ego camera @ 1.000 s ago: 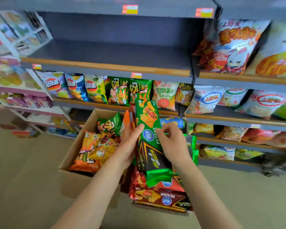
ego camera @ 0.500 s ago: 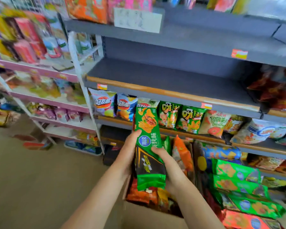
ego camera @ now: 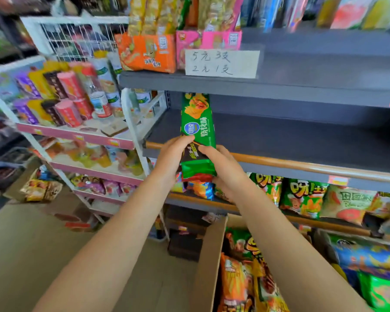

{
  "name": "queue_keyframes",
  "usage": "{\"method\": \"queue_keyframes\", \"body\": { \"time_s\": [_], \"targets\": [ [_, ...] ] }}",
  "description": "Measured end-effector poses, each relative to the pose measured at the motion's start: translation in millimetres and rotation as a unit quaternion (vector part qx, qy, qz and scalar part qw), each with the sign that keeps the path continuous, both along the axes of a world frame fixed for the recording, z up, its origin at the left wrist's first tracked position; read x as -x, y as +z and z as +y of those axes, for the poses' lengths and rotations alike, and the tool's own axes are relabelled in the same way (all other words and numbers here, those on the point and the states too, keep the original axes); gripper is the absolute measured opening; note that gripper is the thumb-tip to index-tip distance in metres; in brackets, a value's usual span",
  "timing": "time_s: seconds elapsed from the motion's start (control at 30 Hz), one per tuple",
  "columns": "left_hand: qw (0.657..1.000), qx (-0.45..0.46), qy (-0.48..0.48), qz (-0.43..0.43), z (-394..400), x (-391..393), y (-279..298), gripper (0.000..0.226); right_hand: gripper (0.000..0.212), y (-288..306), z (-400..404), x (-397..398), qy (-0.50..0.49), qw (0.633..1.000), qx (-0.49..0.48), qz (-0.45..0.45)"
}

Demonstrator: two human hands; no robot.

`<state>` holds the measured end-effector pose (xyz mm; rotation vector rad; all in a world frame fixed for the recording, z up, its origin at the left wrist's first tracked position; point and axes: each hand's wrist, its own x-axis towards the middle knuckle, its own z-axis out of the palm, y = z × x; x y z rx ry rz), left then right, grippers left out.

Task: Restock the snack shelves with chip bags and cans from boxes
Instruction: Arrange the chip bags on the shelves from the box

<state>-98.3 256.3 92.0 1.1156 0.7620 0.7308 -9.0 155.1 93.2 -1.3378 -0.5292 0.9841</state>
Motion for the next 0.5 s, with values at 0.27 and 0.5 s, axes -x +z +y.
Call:
{"method": "queue_keyframes", "body": {
  "time_s": [0.27, 0.5],
  "targets": [
    [0.995, -0.011, -0.102, 0.014, 146.1, -58.4, -14.1, 0.072, 0.027, -7.5, 130.4, -56.7, -0.058, 0.998, -0.013, -0.014],
    [0.99, -0.057, -0.126, -0.008, 250.9, -96.6, -51.8, 0.068, 0.035, -50.1, 238.1, -91.7, -0.06, 0.995, -0.013, -0.085]
  ]
}}
